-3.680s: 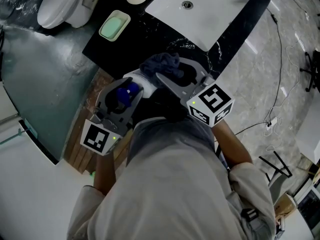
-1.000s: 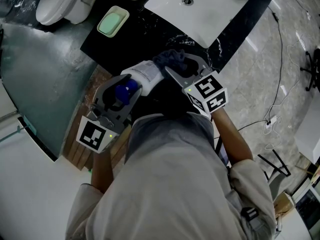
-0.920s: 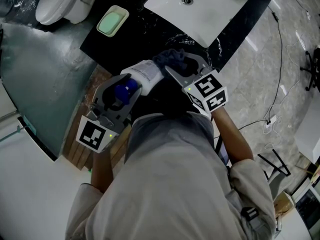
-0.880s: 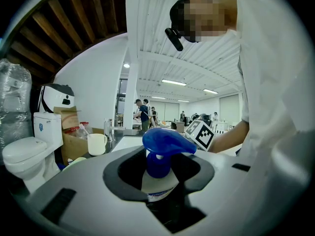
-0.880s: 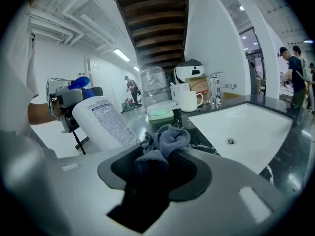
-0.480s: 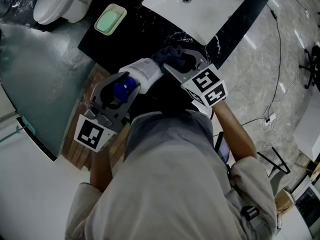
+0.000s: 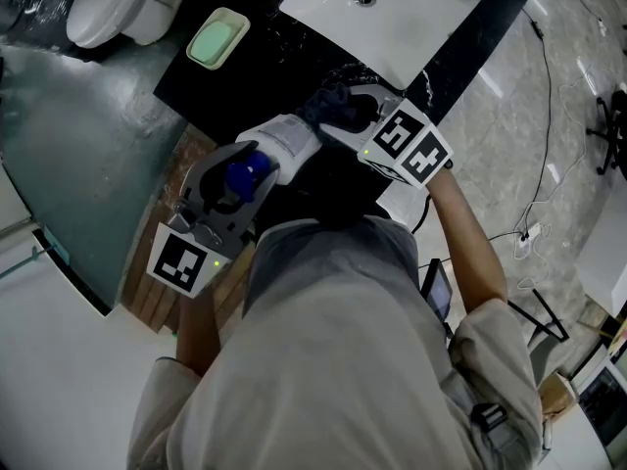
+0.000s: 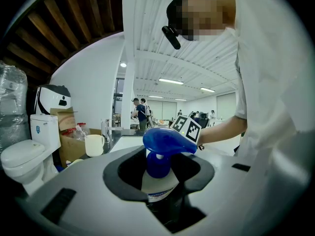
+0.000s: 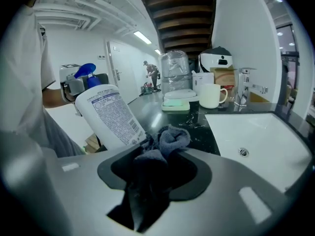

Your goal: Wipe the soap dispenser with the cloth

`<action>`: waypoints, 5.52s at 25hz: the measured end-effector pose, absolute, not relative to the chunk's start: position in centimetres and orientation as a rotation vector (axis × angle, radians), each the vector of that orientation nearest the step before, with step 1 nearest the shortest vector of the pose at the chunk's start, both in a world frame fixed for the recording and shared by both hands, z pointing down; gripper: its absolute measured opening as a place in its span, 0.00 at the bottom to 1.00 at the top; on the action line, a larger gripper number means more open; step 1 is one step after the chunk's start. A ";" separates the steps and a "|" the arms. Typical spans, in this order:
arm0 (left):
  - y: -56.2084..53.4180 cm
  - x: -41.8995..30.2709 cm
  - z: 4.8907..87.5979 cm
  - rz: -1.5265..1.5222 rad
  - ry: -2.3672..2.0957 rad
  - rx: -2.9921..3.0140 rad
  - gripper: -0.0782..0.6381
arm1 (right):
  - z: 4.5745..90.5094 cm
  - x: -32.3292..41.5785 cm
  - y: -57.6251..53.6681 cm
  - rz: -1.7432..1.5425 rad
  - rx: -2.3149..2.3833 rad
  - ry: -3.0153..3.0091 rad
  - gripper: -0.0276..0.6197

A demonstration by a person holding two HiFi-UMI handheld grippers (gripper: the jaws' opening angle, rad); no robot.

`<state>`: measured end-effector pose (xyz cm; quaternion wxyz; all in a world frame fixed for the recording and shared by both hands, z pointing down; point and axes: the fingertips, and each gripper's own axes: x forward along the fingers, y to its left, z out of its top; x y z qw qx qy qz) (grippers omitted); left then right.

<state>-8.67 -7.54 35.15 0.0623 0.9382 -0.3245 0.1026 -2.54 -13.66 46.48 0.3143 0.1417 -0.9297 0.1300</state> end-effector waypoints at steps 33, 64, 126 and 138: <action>-7.5 -8.3 34.9 0.319 -0.958 2.850 0.31 | 44.6 -5.4 -13.6 0.167 0.094 -2.379 0.30; -7.5 -8.4 35.1 0.333 -0.957 2.850 0.31 | 41.9 -6.3 -13.7 0.251 0.074 -2.495 0.29; -8.1 -8.0 34.6 0.345 -0.918 2.856 0.31 | 34.2 -9.3 -12.7 0.239 0.010 -2.692 0.29; -10.3 -6.2 34.6 0.408 -0.957 2.860 0.31 | 34.4 -7.0 -15.0 0.285 0.177 -2.725 0.29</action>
